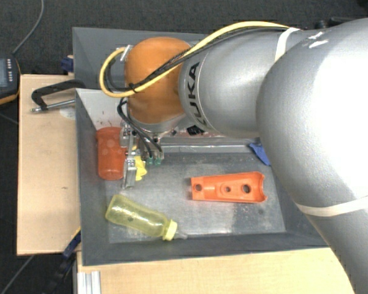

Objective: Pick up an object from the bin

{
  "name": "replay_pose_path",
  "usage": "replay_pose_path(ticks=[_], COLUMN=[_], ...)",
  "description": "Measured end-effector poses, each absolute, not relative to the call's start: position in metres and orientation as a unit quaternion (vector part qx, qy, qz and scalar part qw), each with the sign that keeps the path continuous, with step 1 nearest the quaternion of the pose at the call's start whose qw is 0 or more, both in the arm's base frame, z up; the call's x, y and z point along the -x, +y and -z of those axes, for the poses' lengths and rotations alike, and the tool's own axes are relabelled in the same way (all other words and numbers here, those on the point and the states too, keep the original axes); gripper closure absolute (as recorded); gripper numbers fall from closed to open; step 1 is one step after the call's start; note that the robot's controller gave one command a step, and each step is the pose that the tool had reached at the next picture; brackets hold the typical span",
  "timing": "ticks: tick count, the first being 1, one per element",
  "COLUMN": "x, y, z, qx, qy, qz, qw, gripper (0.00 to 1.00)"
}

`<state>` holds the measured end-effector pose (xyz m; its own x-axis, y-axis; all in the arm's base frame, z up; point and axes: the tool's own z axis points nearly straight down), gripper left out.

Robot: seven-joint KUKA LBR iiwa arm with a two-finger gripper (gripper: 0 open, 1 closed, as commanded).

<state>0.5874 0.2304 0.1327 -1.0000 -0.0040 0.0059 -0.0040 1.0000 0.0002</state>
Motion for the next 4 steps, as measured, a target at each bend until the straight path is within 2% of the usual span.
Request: replay_pose_path(ticks=[1, 2, 3, 4], x=[-0.589, -0.57, -0.553, -0.555], y=[0.23, 0.177, 0.163, 0.147], z=[-0.138, -0.104, -0.083, -0.077], qx=[-0.001, -0.04, -0.078, -0.125], qy=[-1.0, -0.999, -0.997, -0.992], qz=[0.001, 0.001, -0.001, 0.004], qw=[0.0, 0.0, 0.001, 0.0], gripper=[0.0, 0.0, 0.0, 0.0])
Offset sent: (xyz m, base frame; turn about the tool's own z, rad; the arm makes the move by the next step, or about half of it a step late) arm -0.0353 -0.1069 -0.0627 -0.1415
